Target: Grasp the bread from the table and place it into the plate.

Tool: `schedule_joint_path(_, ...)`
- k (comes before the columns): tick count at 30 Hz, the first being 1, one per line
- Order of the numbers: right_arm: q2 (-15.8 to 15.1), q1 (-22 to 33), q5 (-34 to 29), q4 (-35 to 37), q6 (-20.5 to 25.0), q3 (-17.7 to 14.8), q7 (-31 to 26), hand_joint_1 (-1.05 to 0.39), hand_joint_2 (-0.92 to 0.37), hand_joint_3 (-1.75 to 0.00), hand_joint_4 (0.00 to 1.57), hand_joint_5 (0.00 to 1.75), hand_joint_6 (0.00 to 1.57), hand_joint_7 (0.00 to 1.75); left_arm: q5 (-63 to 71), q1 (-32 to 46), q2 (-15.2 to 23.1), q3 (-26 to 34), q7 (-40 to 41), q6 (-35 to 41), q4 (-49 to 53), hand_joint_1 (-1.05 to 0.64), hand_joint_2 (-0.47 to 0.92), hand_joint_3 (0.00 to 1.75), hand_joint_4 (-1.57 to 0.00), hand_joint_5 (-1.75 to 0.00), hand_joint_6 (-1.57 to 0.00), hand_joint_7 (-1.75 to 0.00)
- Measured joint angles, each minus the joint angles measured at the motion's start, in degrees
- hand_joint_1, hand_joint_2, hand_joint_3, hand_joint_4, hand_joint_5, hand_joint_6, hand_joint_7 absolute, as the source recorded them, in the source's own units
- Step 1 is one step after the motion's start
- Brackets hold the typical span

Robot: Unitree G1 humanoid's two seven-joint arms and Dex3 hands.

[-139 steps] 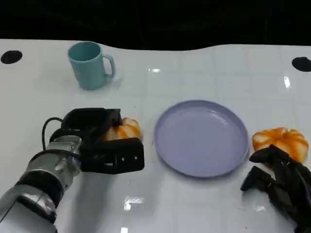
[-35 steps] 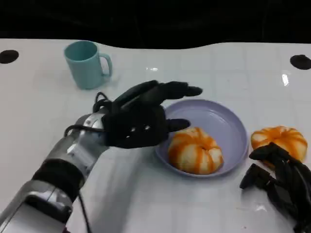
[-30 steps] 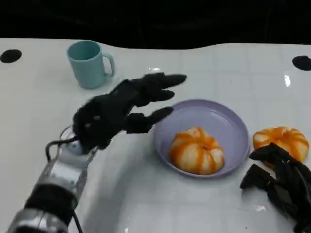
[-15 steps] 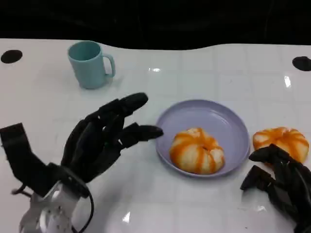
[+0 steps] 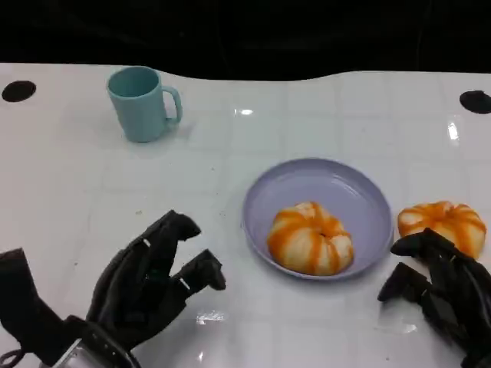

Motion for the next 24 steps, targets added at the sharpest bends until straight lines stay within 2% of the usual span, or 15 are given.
schedule_joint_path(5,0.06,0.8,0.11,-1.48,1.21,0.0,0.0,-0.54,-0.92,-0.19,0.62,1.59,0.62,1.22,-0.89,1.89,-1.3,0.73,2.39,1.8,-2.46,-0.53,0.92,0.34,-0.78,-1.75,-0.67,-1.54)
schedule_joint_path(10,0.06,1.69,0.07,-2.84,1.86,0.11,-0.12,-0.52,-0.92,-0.22,0.59,1.61,0.59,1.23,-0.73,4.44,-1.5,0.45,4.05,2.6,-5.45,-0.5,0.92,0.36,-0.8,-1.75,-0.59,-1.73)
schedule_joint_path(24,0.04,2.26,0.09,-3.48,1.94,0.46,0.0,-0.52,-0.92,-0.21,0.59,1.61,0.59,1.22,0.65,6.02,-1.75,-0.66,4.02,0.67,-5.6,-0.52,0.92,0.39,-0.81,-1.75,-0.6,-1.75)
